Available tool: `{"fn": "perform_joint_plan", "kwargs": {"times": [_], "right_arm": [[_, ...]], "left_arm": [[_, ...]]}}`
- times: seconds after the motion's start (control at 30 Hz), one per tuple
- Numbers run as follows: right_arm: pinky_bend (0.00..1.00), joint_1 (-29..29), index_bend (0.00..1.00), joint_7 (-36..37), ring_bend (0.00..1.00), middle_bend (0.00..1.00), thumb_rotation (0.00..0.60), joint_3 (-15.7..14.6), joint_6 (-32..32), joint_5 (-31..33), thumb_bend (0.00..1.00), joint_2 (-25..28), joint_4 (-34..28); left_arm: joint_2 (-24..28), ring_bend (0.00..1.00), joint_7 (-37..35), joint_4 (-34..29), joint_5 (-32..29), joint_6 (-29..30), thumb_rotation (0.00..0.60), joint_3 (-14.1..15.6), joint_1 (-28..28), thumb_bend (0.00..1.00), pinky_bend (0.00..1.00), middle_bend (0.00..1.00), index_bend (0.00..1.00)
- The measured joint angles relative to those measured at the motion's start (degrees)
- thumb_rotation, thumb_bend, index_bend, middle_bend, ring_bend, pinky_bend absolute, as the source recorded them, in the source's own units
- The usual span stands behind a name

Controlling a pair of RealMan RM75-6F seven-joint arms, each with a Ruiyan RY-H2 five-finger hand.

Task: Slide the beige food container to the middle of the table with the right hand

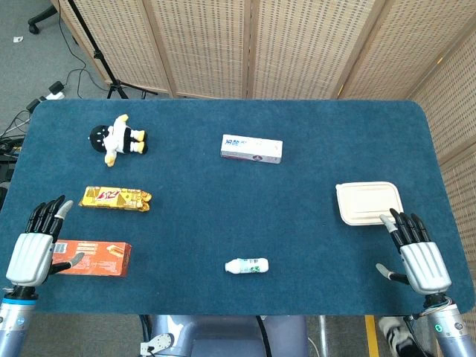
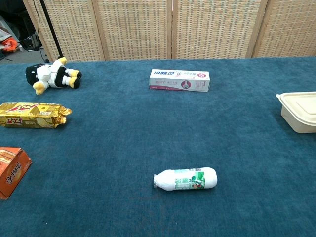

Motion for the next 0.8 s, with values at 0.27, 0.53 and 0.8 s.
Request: {"fn": "perform_joint_plan", "kwargs": {"times": [0.27,0.53,0.8], "right_arm": [[0.04,0.06,0.07,-0.15,0.00,0.00,0.600,-0.13,-0.26,-0.03,0.21,-0.08,0.01],[0.04,0.13,0.07,-0.05,0.00,0.00,0.600,0.01,-0.41,0.17,0.21,-0.04,-0.19],[0.04,0.35,0.07,-0.49,0.00,0.00,0.600,-0.17,-1.27,0.38,0.21,-0.17,-0.21]], "left_arm": [[0.11,0.00,-0.18,-0.07,0.10,0.22,0.600,0.03,0.11,0.11,0.01,0.00,0.00],[0.13,0.00,-0.54,0.02,0.30,0.31,0.600,-0.01,0.05,0.11,0.01,0.00,0.00],[0.35,0.00,-1.23,0.00,0.38,0.70,0.600,-0.14,0.13,0.11,0.01,0.00,0.00]]}}
